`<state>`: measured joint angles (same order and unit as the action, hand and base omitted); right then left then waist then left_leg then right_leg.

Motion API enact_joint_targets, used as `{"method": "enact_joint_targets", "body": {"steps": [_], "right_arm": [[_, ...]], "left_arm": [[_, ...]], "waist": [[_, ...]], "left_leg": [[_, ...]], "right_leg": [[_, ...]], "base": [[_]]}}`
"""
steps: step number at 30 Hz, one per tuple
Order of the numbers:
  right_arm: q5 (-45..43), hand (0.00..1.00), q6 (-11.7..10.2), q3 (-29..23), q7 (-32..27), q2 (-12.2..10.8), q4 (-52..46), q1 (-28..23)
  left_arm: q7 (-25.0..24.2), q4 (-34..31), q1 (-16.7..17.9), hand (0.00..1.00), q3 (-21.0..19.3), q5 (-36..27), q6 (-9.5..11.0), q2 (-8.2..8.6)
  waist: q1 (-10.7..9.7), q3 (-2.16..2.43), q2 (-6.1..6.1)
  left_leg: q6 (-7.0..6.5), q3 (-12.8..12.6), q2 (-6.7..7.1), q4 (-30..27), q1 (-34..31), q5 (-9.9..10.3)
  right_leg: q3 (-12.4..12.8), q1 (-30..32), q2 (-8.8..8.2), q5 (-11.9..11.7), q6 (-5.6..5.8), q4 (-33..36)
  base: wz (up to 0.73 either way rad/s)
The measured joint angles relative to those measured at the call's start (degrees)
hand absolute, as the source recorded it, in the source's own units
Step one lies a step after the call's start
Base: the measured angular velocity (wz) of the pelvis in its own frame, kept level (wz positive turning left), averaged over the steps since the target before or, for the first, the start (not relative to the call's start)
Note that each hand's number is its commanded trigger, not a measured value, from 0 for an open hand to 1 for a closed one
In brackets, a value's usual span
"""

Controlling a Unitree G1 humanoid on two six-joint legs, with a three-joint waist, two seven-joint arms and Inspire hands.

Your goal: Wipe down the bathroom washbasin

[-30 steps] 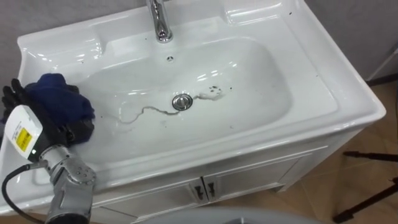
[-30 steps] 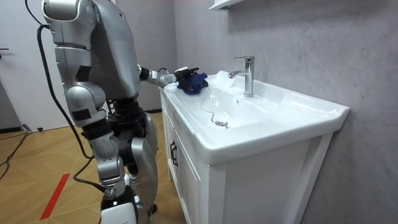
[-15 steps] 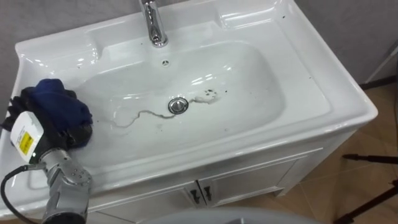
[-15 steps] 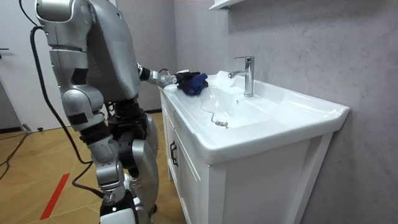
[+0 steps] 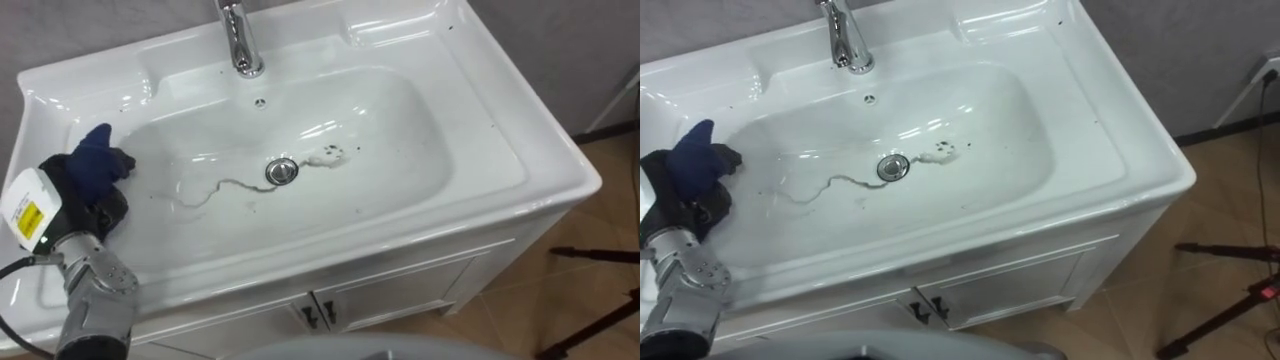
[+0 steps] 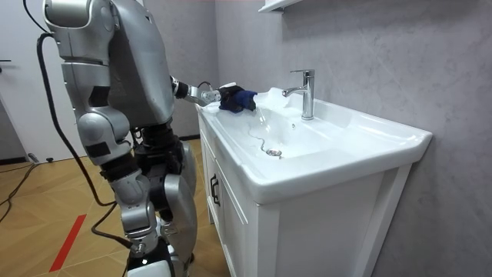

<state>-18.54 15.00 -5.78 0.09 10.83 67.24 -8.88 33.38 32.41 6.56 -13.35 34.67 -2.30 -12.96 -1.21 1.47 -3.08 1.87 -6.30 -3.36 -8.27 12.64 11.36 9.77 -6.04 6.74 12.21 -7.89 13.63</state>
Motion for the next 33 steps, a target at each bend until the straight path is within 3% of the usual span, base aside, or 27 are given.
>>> {"method": "enact_joint_targets", "body": {"steps": [14,19,20,23,24,26,28,30,33], "right_arm": [[1.14,0.00,-0.73,0.05,-0.24,0.04,0.33,0.98],[1.50,0.00,-1.86,1.38,-0.56,0.08,-0.03,1.33],[1.77,0.00,-1.99,2.22,-0.65,0.09,-0.02,1.36],[3.61,0.00,-3.32,2.60,-0.84,-0.13,0.11,1.58],[4.49,0.00,-3.83,2.82,-1.06,-0.11,0.11,1.62],[5.02,0.00,-4.34,2.84,-1.66,-0.10,0.12,1.71],[5.09,0.00,-4.65,2.96,-2.06,-0.10,0.17,1.71],[4.97,0.00,-5.23,3.47,-1.97,-0.10,0.25,1.69],[4.89,0.00,-5.72,4.64,-2.07,0.00,0.15,1.26]], "left_arm": [[1.67,0.21,-0.42,1.00,-0.06,1.63,-0.08,0.74],[1.46,-2.77,-0.68,1.00,0.21,3.36,-1.67,1.21],[1.19,-4.47,-0.52,1.00,0.34,3.83,-2.77,1.61],[0.88,-8.35,-0.12,1.00,0.62,5.71,-4.80,2.68],[0.89,-9.81,0.04,1.00,1.14,6.22,-5.44,2.76],[1.06,-11.89,0.65,1.00,1.94,6.88,-5.86,2.77],[1.38,-13.77,1.12,1.00,2.69,7.13,-6.04,2.77],[1.39,-16.90,2.15,1.00,3.28,7.23,-6.08,2.78],[1.45,-19.26,3.32,1.00,4.18,7.58,-6.06,2.78]], "waist": [[-0.10,-0.07,-0.11],[-0.11,-0.10,-0.03],[-0.13,-0.15,0.09],[-0.28,-0.61,0.54],[-0.43,-1.14,0.82],[-0.42,-1.58,0.99],[-0.43,-1.53,0.91],[-0.48,-1.83,1.41],[-0.33,-1.72,1.64]], "left_leg": [[0.00,0.40,0.02,0.03,-0.42,0.00],[0.00,0.42,0.03,-0.06,-1.92,0.00],[0.01,0.43,0.03,-0.09,-2.22,0.00],[0.02,0.70,0.06,-0.10,-3.02,0.01],[0.02,1.04,0.12,-0.09,-3.23,0.01],[0.03,1.36,0.16,-0.09,-3.80,0.02],[0.03,1.76,0.21,-0.10,-4.62,0.02],[0.03,2.22,0.23,-0.12,-5.11,0.02],[0.03,2.29,0.23,-0.30,-5.10,0.02]], "right_leg": [[-0.28,0.19,-0.09,0.01,-0.01,-0.21],[-0.82,1.42,-0.19,0.00,-0.02,-0.01],[-1.13,1.61,-0.27,0.00,-0.02,0.01],[-1.88,2.20,-0.43,-0.01,-0.01,0.02],[-2.23,2.22,-0.52,-0.01,-0.01,-0.08],[-2.52,2.49,-0.60,-0.02,0.01,-0.54],[-3.05,3.10,-0.71,-0.04,0.04,-0.85],[-3.82,3.21,-0.82,-0.06,0.05,-1.01],[-3.83,3.06,-0.84,-0.06,0.05,-0.98]], "base": [[0.02],[0.07],[0.12],[0.13],[0.18],[0.14],[0.15],[0.14],[0.00]]}}
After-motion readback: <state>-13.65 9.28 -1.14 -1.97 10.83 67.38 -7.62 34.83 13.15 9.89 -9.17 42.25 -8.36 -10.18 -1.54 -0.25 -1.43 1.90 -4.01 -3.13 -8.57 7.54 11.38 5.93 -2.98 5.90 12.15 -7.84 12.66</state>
